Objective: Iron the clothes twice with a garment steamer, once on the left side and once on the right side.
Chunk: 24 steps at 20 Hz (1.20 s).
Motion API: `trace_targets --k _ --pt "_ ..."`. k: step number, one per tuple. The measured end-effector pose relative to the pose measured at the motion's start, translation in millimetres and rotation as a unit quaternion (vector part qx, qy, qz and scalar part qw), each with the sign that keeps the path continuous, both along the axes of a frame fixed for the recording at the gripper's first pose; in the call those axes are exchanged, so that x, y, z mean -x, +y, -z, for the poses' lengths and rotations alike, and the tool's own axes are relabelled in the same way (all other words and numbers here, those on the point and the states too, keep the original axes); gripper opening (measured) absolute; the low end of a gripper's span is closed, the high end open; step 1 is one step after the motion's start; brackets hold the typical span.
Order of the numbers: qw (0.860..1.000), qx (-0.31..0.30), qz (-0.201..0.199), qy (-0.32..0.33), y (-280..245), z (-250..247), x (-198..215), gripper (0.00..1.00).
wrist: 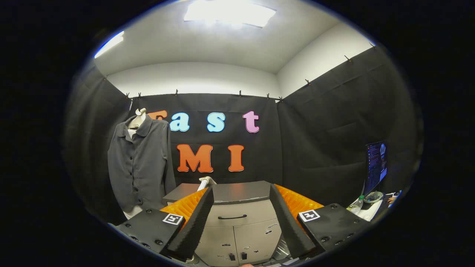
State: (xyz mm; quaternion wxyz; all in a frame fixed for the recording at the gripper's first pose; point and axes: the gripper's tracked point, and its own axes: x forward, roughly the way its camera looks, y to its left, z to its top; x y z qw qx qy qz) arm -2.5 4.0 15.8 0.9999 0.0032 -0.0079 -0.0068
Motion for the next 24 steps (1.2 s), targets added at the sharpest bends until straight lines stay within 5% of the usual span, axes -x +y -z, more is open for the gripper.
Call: trace_targets --k 5,12,18,24 --pt "0.999 -0.035 0.026 -0.002 -5.9 -11.7 2.4 0.97" --pt "0.998 -0.056 -0.003 -0.014 21.4 -42.9 -30.3 0.97" --pt "0.997 -0.028 -0.075 0.025 85.7 -64.7 -142.6 0.97" --pt "0.975 -0.061 -0.183 0.111 172.3 -58.9 -304.2 0.97"
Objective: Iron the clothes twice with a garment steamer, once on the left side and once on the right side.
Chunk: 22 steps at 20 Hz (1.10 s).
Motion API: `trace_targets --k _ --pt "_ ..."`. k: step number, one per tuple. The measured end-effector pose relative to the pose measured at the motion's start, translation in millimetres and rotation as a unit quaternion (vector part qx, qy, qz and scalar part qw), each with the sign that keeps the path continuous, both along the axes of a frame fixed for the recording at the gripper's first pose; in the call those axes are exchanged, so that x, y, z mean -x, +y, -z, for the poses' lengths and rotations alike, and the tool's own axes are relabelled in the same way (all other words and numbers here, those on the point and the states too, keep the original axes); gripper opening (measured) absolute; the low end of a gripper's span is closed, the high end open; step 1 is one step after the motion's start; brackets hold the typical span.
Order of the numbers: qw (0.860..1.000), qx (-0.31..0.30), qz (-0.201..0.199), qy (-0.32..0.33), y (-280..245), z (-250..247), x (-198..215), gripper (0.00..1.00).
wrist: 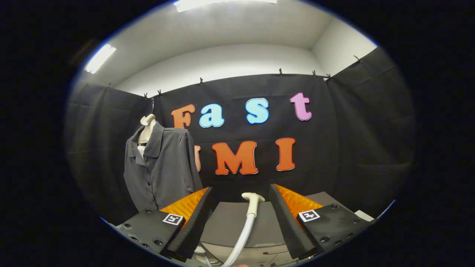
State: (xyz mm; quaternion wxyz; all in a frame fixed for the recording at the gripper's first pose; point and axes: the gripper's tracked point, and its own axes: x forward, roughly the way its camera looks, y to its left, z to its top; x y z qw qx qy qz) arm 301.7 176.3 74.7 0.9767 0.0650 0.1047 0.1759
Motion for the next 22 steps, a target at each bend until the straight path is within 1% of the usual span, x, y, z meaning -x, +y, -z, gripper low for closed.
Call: trace_targets --k 3,5,7,9,12,14,22 --pt "0.997 -0.009 -0.025 0.067 26.0 33.3 -76.6 0.97" --pt "0.993 0.001 -0.030 0.113 37.2 73.8 -117.6 0.97" --pt "0.986 0.013 -0.040 0.160 49.2 117.3 -147.3 0.97" --pt "0.979 0.018 -0.039 0.201 54.9 159.9 -170.6 0.97" --pt "0.966 0.030 -0.034 0.253 57.8 213.6 -196.5 0.97" --pt "0.957 0.045 -0.034 0.284 54.3 243.6 -203.0 0.97" --pt "0.928 0.053 -0.027 0.367 42.6 306.6 -212.3 0.96"
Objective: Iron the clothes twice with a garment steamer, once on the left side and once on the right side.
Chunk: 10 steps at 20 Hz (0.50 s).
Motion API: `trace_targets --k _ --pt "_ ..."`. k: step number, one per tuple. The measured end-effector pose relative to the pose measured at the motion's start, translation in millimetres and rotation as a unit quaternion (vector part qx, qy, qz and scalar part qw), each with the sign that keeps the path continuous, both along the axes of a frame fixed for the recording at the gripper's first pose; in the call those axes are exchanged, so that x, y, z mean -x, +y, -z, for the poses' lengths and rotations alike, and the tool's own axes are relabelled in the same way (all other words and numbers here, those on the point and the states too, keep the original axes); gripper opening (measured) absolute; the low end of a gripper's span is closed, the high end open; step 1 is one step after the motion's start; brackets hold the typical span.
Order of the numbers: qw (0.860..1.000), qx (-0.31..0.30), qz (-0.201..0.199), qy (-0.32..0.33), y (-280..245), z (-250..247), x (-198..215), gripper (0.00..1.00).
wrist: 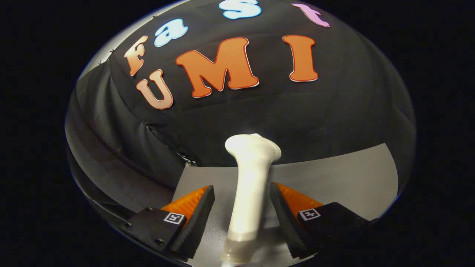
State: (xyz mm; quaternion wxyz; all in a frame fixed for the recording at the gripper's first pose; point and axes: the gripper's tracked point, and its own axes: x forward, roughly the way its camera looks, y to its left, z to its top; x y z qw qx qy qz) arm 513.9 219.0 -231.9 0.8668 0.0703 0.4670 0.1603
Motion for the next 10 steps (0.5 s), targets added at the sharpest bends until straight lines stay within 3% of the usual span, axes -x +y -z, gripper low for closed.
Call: trace_targets --k 3,10 --pt "1.000 -0.005 0.000 0.021 2.5 13.7 0.0 0.95" --pt "1.000 -0.005 -0.002 0.022 7.2 25.6 3.5 0.58"
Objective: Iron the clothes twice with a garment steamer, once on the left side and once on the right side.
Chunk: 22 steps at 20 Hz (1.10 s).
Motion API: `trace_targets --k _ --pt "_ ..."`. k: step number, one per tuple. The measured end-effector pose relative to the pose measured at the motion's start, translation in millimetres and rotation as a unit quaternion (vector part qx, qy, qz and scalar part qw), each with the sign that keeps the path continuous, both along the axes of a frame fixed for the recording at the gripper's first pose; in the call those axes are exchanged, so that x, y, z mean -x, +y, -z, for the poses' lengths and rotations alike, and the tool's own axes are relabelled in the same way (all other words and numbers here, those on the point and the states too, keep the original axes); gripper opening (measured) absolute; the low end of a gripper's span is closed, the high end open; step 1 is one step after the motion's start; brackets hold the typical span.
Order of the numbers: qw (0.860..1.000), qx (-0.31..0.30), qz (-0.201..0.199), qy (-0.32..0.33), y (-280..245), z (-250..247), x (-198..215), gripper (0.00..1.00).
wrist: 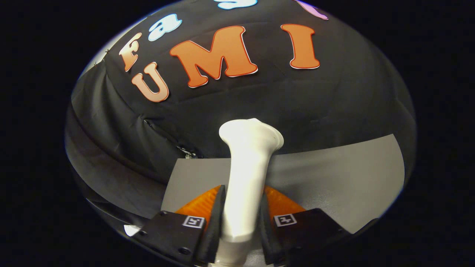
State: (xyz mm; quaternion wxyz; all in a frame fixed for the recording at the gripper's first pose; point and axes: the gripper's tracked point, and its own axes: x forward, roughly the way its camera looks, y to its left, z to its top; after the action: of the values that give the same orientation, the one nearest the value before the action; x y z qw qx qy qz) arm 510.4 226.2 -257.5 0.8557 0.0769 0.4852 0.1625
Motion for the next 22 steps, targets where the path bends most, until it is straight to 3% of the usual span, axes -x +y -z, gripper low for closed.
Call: trace_targets --k 2,4,6,12,22 --pt "1.000 -0.013 0.005 -0.014 2.0 -11.8 4.7 0.49" --pt "0.999 -0.012 0.007 -0.032 3.7 -22.6 17.0 0.46" --pt "0.998 -0.002 0.007 -0.062 2.5 -33.6 23.0 0.46" --pt "0.986 0.024 0.067 -0.151 -12.5 -92.8 45.4 0.45" --pt "0.955 0.071 0.144 -0.251 -40.4 -156.7 139.3 0.41"
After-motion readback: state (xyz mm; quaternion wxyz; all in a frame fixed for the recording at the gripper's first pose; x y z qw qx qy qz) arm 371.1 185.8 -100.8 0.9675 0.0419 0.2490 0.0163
